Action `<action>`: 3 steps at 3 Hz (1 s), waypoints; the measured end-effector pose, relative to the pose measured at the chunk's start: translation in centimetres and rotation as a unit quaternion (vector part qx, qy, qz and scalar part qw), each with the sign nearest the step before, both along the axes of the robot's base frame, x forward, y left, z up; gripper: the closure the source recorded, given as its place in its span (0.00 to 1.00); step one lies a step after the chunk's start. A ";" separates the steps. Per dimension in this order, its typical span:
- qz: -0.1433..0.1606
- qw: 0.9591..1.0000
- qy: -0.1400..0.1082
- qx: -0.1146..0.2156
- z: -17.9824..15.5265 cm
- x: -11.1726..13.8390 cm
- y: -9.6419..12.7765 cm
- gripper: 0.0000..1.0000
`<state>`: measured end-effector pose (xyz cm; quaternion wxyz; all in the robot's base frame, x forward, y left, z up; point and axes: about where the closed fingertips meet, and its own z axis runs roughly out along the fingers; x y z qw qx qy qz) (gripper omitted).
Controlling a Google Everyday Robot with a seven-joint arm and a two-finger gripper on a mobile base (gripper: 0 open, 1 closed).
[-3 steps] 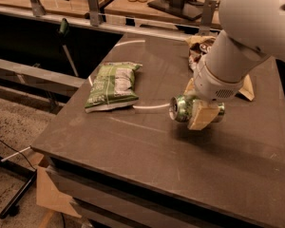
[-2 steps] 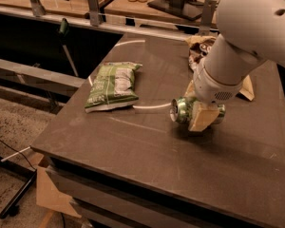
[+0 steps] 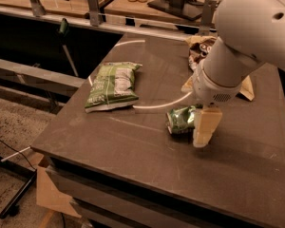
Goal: Knock green can over
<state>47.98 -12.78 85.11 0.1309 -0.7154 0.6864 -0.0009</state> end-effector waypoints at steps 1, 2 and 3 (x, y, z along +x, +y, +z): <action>-0.006 1.000 -0.002 0.009 -0.1 -0.1 0.1 0.00; -0.024 0.998 -0.011 0.054 0.4 0.2 -0.2 0.00; -0.038 0.994 -0.036 0.092 2.0 0.8 -0.8 0.00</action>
Offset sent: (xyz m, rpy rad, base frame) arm 0.0069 -0.0072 0.0158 0.2714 -0.0452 -0.1146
